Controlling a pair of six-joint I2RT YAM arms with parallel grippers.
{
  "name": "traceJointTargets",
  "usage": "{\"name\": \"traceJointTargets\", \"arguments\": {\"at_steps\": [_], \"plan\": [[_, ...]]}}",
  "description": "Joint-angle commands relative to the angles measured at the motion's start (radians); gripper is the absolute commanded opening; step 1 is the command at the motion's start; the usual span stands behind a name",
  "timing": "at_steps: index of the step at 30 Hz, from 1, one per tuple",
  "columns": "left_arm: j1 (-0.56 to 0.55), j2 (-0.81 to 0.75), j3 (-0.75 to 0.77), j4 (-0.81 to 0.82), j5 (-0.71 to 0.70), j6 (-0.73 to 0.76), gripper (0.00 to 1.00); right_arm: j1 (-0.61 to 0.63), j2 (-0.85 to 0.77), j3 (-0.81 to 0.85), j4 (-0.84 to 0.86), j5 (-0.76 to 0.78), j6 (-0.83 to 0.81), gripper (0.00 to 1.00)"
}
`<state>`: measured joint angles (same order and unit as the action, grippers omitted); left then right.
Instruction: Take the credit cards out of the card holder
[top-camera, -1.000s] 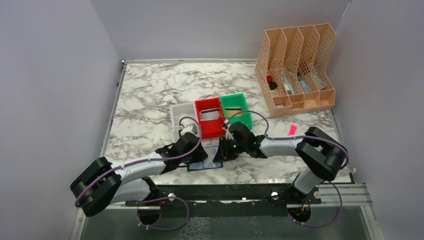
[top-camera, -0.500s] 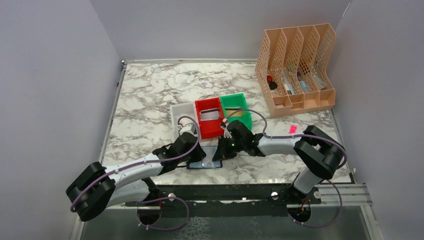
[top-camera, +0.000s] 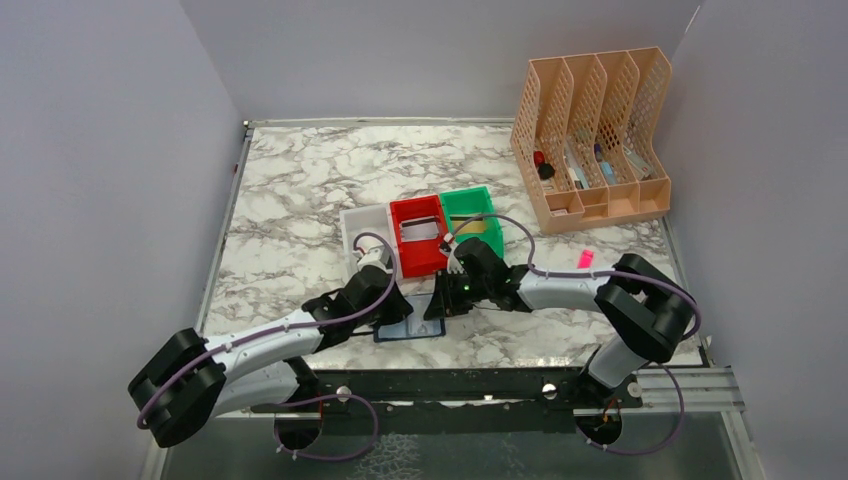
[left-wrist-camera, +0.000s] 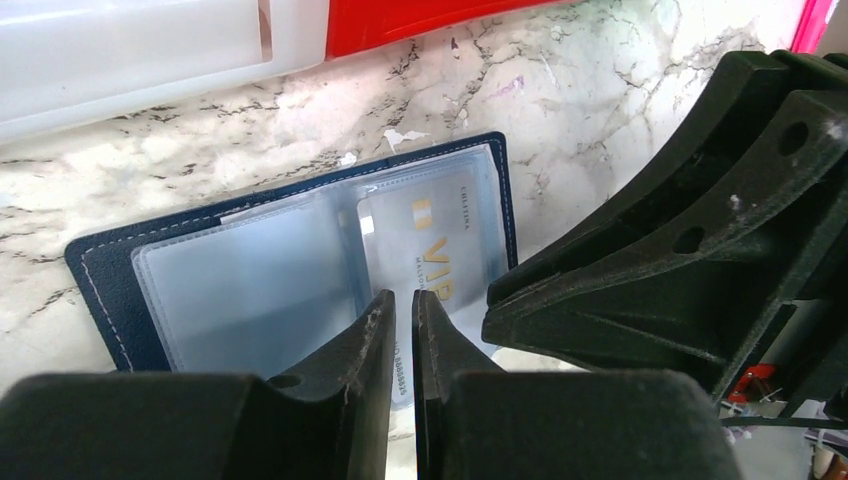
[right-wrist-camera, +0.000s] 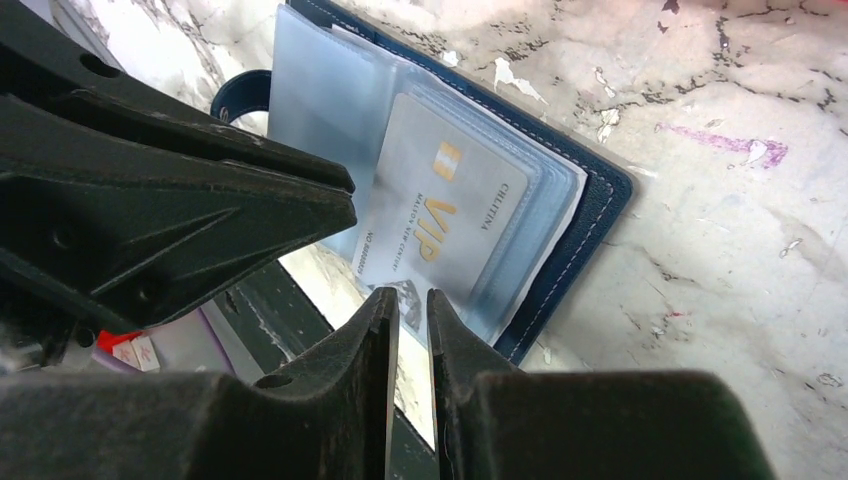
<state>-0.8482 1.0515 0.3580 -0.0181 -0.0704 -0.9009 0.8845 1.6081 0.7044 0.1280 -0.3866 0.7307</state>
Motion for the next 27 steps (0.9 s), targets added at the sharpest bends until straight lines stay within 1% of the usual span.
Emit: {"name": "traceJointTargets", "arguments": {"at_steps": [1, 4, 7, 11, 15, 18, 20, 22, 27], "plan": [[0.004, 0.016, -0.023, 0.044, 0.020, -0.030, 0.15, 0.007, -0.003, 0.029, -0.004, -0.005, -0.023, 0.23], [0.004, 0.015, -0.017, 0.002, -0.009, -0.037, 0.23, 0.007, 0.016, 0.034, -0.045, 0.050, -0.023, 0.23], [0.005, 0.012, -0.017, -0.028, -0.033, -0.035, 0.31, 0.007, 0.032, 0.037, -0.076, 0.085, -0.031, 0.25], [0.004, 0.038, -0.026, 0.002, -0.004, -0.027, 0.37, 0.007, 0.067, 0.036, -0.057, 0.071, -0.024, 0.29], [0.004, 0.086, -0.022, 0.024, 0.034, -0.024, 0.37, 0.007, 0.098, 0.037, -0.037, 0.045, -0.019, 0.30], [0.004, 0.092, -0.025, 0.030, 0.041, -0.025, 0.32, 0.007, 0.101, 0.027, -0.004, 0.019, -0.005, 0.29], [0.004, 0.080, -0.028, 0.029, 0.037, -0.025, 0.28, 0.007, 0.105, 0.026, 0.002, 0.016, 0.005, 0.28], [0.004, 0.060, -0.035, 0.027, 0.027, -0.028, 0.25, 0.007, 0.107, 0.024, -0.002, 0.027, 0.013, 0.28], [0.004, 0.002, -0.045, 0.003, -0.004, -0.035, 0.24, 0.007, 0.109, 0.031, -0.051, 0.082, 0.025, 0.27]]}}
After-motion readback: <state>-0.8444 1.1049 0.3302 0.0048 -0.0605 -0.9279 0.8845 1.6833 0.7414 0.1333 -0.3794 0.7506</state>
